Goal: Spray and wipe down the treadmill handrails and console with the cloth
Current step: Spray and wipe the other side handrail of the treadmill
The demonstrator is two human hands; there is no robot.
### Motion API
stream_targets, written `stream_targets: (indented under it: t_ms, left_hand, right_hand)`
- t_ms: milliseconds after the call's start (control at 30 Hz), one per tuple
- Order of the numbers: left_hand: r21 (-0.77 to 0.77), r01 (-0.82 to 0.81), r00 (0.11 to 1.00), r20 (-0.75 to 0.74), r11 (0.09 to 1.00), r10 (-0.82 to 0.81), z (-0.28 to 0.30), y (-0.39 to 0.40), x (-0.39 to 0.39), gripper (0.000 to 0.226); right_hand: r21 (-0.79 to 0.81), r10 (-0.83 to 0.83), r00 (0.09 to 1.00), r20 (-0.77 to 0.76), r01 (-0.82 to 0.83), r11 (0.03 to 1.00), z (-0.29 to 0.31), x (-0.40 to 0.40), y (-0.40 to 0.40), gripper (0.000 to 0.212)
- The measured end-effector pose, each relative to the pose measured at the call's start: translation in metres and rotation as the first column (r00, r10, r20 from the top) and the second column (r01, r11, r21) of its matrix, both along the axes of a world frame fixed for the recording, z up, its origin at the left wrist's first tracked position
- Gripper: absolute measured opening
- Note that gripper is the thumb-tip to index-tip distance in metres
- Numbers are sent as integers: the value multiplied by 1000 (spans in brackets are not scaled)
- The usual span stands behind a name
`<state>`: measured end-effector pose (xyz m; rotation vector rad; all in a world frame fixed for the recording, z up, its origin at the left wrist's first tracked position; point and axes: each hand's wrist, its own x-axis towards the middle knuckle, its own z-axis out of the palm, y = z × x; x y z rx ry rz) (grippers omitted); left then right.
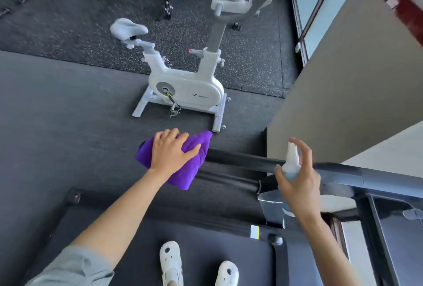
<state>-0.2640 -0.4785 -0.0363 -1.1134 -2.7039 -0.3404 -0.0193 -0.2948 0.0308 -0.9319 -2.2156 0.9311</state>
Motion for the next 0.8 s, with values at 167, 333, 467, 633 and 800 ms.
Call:
stream_targets:
  t_ms: [167, 333, 467, 633, 800]
  left_hand:
    - [231, -265, 958, 176, 936, 228, -4, -32, -28, 56]
    - [612, -732, 681, 655, 299, 326, -13, -44, -6, 43]
    - [502, -861, 491, 863, -86, 119, -24, -27, 38, 37]
    - [282, -948, 306, 935, -147, -179, -12, 11, 45, 59]
    - [78, -991, 108, 938, -104, -330, -13, 12, 29, 75]
  right_hand:
    - [-1, 64, 998, 17, -64, 998, 0, -29, -27, 65]
    - [-12, 103, 995, 13, -103, 995, -1, -48, -51, 64]
    - [-26, 128, 991, 34, -127, 992, 0, -51, -56, 64]
    - [-10, 144, 989, 47, -143, 990, 1, -41, -46, 64]
    - [5, 154, 986, 62, -155, 988, -6, -26, -35, 65]
